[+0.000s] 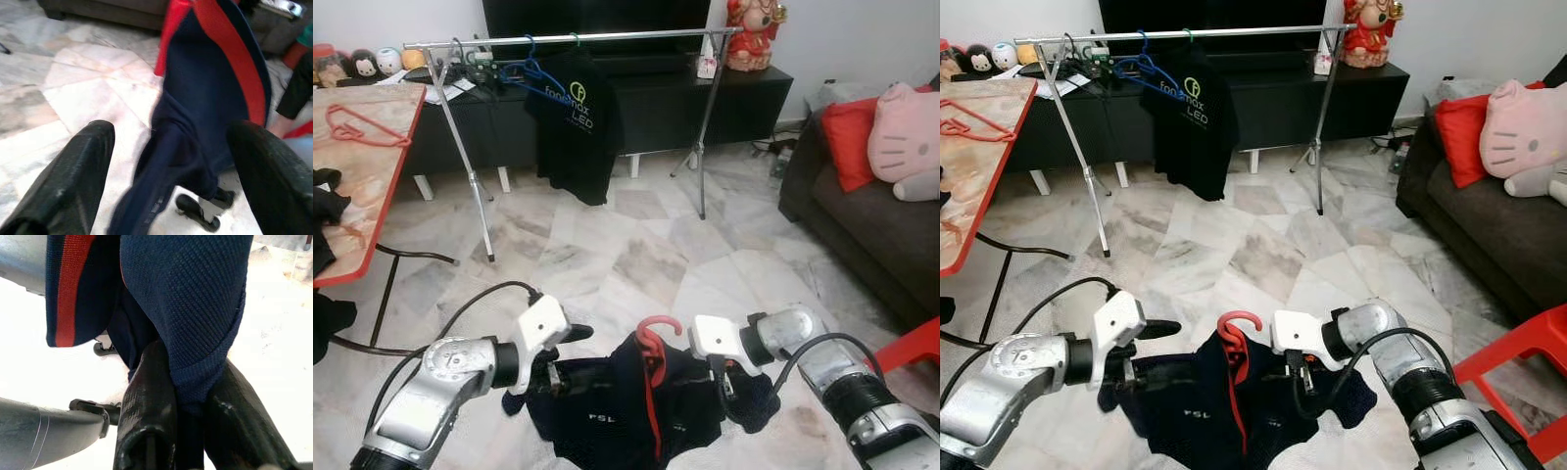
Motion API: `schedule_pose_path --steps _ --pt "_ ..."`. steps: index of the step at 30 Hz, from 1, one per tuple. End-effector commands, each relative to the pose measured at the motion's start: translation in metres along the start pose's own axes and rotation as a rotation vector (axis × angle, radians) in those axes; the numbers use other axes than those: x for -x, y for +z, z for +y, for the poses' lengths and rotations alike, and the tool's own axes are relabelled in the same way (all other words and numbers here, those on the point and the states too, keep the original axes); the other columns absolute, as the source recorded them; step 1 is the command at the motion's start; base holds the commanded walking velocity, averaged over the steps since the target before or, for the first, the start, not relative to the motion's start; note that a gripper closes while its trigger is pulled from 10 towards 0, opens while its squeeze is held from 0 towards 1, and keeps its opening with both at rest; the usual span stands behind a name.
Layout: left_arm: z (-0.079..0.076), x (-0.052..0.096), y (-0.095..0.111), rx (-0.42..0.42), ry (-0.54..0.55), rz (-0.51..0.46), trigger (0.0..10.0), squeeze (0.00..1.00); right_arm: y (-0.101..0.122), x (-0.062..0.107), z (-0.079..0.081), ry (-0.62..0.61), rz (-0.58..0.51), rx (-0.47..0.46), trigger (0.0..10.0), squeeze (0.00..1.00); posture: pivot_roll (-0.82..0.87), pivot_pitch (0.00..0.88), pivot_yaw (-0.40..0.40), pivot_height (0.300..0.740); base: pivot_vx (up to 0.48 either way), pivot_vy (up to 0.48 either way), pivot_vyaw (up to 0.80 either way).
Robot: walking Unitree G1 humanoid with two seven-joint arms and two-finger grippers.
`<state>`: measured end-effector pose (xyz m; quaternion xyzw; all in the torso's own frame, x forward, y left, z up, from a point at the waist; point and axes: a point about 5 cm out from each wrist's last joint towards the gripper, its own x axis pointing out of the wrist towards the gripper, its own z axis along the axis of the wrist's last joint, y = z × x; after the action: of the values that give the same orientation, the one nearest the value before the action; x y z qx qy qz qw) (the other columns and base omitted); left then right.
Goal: Hang hanger
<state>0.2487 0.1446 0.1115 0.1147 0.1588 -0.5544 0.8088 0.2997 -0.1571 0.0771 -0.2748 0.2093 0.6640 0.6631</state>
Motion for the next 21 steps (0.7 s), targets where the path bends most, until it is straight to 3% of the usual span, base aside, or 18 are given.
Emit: schedule_pose_path --steps 1,15,16,17,18,19,20,21 --pt "0.001 -0.003 -0.003 -0.015 -0.008 0.026 10.0 0.00 0.011 0.005 -0.005 -0.010 -0.034 0.051 0.0 0.00 -0.01 0.000 -0.069 0.740 0.000 0.000 0.00" --pt "-0.010 -0.032 -0.003 0.012 -0.075 -0.018 10.0 0.00 0.032 -0.005 -0.003 0.029 -0.101 0.100 0.0 0.00 -0.02 0.000 -0.065 0.740 0.000 0.000 0.00" --pt "-0.010 -0.032 -0.003 0.012 -0.076 -0.020 9.0 0.00 0.032 -0.006 -0.003 0.032 -0.100 0.101 0.0 0.00 -0.02 0.000 -0.065 0.740 0.000 0.000 0.00" --pt "-0.011 -0.033 -0.003 0.012 -0.078 -0.022 9.0 0.00 0.032 -0.007 -0.002 0.035 -0.100 0.101 0.0 0.00 -0.02 0.000 -0.065 0.740 0.000 0.000 0.00" --pt "-0.011 -0.033 -0.003 0.011 -0.078 -0.023 2.8 0.00 0.032 -0.007 -0.002 0.036 -0.099 0.101 0.0 0.00 -0.02 0.000 -0.065 0.740 0.000 0.000 0.00" --pt "-0.010 -0.033 -0.003 0.010 -0.078 -0.024 2.8 0.00 0.032 -0.007 -0.002 0.037 -0.099 0.100 0.0 0.00 -0.02 0.000 -0.065 0.740 0.000 0.000 0.00" --pt "-0.010 -0.033 -0.002 0.012 -0.079 -0.026 0.0 0.00 0.032 -0.008 -0.001 0.038 -0.098 0.099 0.0 0.00 -0.02 0.000 -0.065 0.740 0.000 0.000 0.00" --pt "-0.010 -0.032 -0.002 0.014 -0.080 -0.029 0.0 0.00 0.032 -0.008 -0.001 0.040 -0.098 0.098 0.0 0.00 -0.02 0.000 -0.069 0.740 0.000 0.000 0.00"
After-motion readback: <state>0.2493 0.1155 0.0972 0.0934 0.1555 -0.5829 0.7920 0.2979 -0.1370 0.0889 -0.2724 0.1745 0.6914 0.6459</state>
